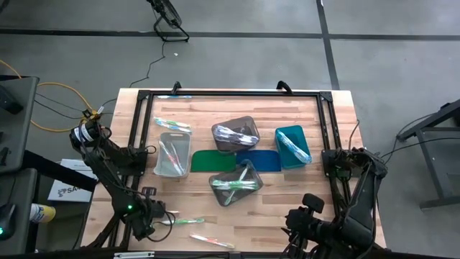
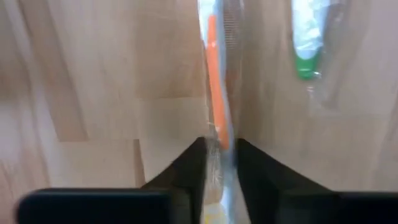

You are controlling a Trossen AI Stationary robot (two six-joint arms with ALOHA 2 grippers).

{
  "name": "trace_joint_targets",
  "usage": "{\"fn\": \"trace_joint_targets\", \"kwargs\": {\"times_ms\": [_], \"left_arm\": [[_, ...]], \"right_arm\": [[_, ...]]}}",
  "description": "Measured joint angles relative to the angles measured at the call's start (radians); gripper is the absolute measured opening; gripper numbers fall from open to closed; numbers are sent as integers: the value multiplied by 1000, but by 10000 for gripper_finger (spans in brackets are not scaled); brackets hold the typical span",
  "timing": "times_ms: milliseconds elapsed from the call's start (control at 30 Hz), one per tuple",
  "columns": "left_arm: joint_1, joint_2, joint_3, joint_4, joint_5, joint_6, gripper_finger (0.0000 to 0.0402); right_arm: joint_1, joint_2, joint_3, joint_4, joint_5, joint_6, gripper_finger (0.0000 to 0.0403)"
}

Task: Pick & Place Toothbrushes
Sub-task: Put the orange toothbrush into the gray bin

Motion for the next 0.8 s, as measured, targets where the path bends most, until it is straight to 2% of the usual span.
{"fn": "trace_joint_targets", "kwargs": {"times_ms": [167,433,533,633,800], "left_arm": [[0,0,0,-9,-8,-45,13],[0,-33,26,-45,-29,-57,6],[1,-68,55,-176,-67,-52,7],[1,-110,111,-225,-92,-37,6],[2,-168,204,-291,-215,30,5]], "right_arm": [[0,0,0,0,0,-4,162],[0,0,0,0,0,-5,162],[0,0,0,0,0,-9,162],[0,0,0,5,0,-29,162],[0,1,0,7,24,-33,162]]}}
